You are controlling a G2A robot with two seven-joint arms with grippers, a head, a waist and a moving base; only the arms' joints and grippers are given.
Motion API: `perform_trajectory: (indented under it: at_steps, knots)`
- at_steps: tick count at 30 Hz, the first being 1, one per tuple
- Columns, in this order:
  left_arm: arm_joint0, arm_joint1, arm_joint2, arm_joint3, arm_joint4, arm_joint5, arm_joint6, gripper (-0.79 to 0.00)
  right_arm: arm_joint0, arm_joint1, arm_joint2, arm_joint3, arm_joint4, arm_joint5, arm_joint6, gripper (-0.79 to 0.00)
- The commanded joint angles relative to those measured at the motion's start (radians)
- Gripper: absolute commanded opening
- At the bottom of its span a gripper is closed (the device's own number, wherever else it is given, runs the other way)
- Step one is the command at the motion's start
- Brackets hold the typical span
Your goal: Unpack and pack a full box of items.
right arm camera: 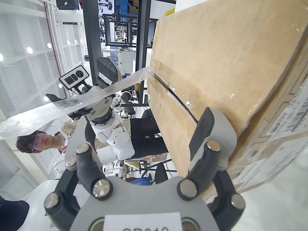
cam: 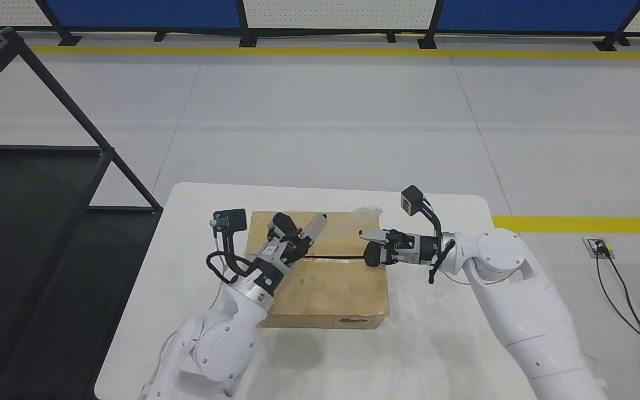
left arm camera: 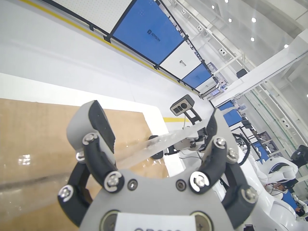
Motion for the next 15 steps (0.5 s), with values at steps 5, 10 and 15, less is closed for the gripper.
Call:
perform_trajectory:
  at_steps: [5,10,15]
  knots:
    - [-0.010,-0.006,0.018,0.021,0.005,0.005,0.003,0.000,0.000,0.000,0.000,0.000,0.000,0.000,0.000,0.000]
    - [-0.008,-0.010,0.020,0.018,0.007,0.002,0.007,0.000,-0.003,0.000,0.000,-0.002,0.000,0.000,-0.006,0.000]
    - [-0.002,-0.012,0.013,0.010,0.005,0.001,0.012,0.000,-0.036,0.008,0.017,-0.046,0.000,-0.004,-0.036,0.000]
